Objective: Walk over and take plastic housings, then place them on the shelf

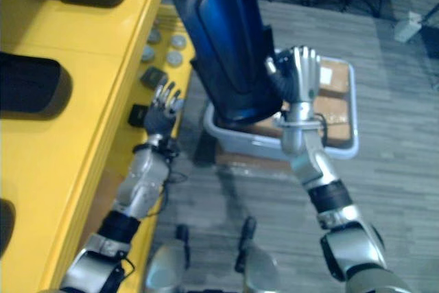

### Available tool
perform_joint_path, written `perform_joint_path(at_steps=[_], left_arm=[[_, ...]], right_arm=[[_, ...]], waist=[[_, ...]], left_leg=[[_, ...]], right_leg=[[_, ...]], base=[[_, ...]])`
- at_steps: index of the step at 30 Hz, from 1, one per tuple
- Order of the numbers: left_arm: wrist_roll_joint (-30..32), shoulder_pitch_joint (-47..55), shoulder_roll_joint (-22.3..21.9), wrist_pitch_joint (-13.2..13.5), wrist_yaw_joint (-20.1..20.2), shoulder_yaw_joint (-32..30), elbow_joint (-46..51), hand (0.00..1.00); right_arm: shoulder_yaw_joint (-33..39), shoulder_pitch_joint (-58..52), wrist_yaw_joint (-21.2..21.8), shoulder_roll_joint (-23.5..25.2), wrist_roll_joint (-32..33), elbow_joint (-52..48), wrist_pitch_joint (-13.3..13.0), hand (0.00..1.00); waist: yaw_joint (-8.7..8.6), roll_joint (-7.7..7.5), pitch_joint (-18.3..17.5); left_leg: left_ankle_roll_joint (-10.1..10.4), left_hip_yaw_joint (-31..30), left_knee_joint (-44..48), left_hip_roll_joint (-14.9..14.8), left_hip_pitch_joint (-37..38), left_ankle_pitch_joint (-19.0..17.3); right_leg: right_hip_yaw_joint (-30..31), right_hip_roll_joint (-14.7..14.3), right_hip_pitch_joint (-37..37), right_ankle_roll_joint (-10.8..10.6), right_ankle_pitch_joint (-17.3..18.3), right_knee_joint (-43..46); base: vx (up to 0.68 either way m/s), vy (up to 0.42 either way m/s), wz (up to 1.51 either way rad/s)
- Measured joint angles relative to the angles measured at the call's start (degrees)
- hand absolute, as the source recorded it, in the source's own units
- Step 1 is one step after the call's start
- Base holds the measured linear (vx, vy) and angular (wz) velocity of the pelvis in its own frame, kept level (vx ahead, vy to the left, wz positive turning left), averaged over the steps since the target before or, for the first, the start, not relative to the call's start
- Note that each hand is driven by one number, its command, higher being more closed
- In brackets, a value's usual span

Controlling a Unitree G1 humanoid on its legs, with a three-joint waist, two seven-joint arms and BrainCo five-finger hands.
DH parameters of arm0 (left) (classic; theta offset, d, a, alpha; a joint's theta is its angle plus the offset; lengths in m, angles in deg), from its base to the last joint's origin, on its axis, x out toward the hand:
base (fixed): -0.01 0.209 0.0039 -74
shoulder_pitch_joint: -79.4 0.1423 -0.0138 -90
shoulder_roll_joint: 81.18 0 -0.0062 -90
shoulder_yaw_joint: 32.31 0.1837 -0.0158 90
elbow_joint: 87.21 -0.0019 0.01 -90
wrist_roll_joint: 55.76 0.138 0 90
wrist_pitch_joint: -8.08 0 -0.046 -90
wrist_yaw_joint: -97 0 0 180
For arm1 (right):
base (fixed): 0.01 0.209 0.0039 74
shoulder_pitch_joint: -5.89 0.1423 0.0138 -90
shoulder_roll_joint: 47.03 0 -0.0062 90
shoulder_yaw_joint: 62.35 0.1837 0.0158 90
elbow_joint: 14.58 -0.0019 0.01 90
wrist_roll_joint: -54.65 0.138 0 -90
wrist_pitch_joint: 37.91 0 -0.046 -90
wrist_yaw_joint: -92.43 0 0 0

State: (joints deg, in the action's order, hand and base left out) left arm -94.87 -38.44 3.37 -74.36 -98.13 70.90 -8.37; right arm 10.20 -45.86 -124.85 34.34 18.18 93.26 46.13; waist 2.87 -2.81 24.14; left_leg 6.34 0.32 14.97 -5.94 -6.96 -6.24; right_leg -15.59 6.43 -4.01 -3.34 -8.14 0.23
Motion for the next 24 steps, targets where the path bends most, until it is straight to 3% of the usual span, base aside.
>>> perform_joint_path(at_steps=[5, 8, 13, 24], left_arm=[[1.9, 0.0, -0.5, 0.6, 0.0, 1.7, -0.2, 0.0], [1.9, 0.4, -0.9, 1.4, 0.6, 2.3, -1.2, 0.0], [1.9, 1.0, -0.9, 2.3, 5.1, 4.0, -1.5, 0.0], [6.4, 2.0, -0.6, 2.0, 3.9, 5.7, -1.8, 0.0]], right_arm=[[-3.1, -0.1, 1.1, 0.4, -1.0, 2.8, -0.5, 1.0], [-4.5, -1.9, 1.1, 1.4, -1.1, 4.2, -0.5, 1.0], [-5.8, -2.3, 1.1, 2.0, -1.2, 6.1, -0.5, 1.0], [-8.1, -1.3, 0.9, 2.3, 0.9, 9.8, -0.6, 1.0]], waist=[[-0.19, 0.06, -0.2], [-0.14, 0.08, -2.2], [-0.12, 0.14, -3.7], [-0.07, 0.22, -3.7]], left_leg=[[-0.1, 0.0, -0.7, 0.5, 0.5, 0.6], [-0.2, -0.1, -1.0, 0.6, 0.8, 0.6], [-0.2, -0.4, -1.4, 0.7, 1.2, 0.8], [0.0, -1.2, -2.3, 0.9, 1.3, 1.7]], right_leg=[[-0.1, 0.4, 0.4, -0.2, -0.3, -0.2], [-0.2, 0.4, 1.3, -0.3, -0.8, -1.7], [-0.7, 0.4, 2.1, -0.2, -1.0, -2.7], [-1.5, 0.4, 2.3, -0.1, -1.5, -3.0]], base=[[0.0, 0.003, 0.01], [0.0, 0.003, 0.01], [-0.01, 0.003, 0.03], [-0.01, 0.0, 0.02]])
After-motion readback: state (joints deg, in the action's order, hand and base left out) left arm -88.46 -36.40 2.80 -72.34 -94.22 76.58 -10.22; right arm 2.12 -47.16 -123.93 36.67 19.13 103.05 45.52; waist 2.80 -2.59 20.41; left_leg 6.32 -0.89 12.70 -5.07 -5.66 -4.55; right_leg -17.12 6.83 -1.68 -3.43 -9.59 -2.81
